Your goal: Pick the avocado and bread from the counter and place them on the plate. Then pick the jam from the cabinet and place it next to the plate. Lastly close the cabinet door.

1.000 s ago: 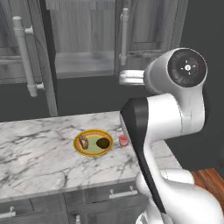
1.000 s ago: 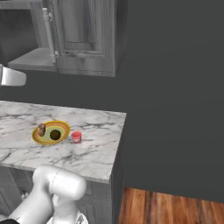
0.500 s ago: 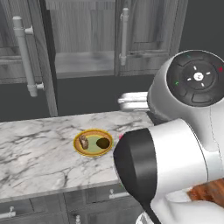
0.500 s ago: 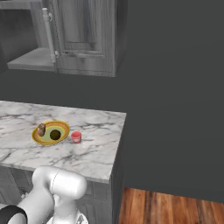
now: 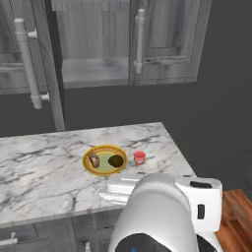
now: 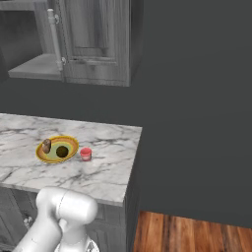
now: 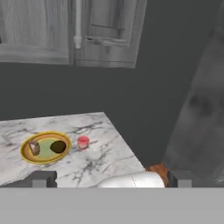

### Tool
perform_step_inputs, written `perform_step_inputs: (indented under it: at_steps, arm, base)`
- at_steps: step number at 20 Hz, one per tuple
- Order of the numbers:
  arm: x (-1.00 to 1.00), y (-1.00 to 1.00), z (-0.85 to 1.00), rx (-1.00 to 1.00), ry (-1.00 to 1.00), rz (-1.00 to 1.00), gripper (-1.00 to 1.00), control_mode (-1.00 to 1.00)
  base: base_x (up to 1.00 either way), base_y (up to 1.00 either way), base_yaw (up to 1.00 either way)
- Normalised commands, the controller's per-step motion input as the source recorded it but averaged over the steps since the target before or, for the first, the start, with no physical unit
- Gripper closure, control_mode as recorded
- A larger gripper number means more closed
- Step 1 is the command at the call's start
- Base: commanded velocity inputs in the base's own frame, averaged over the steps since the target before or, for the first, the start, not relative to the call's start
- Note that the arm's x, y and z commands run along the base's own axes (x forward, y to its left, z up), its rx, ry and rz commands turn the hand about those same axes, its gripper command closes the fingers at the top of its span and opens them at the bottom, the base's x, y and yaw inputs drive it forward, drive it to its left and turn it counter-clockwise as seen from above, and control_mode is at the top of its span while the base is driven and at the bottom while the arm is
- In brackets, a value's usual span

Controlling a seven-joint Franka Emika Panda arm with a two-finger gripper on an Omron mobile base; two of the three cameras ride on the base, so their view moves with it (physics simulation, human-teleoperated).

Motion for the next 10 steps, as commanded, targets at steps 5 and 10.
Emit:
perform_step_inputs:
  at_steps: [5, 10]
  arm:
    - [0.06, 1.0, -0.08, -0.11, 0.04, -0.26, -1.0, -1.0]
    - [0.11, 0.98, 0.17, -0.2, 0.0, -0.16, -1.0, -1.0]
  base:
    - [0.0, 0.0, 0.0]
    - [0.0, 0.0, 0.0]
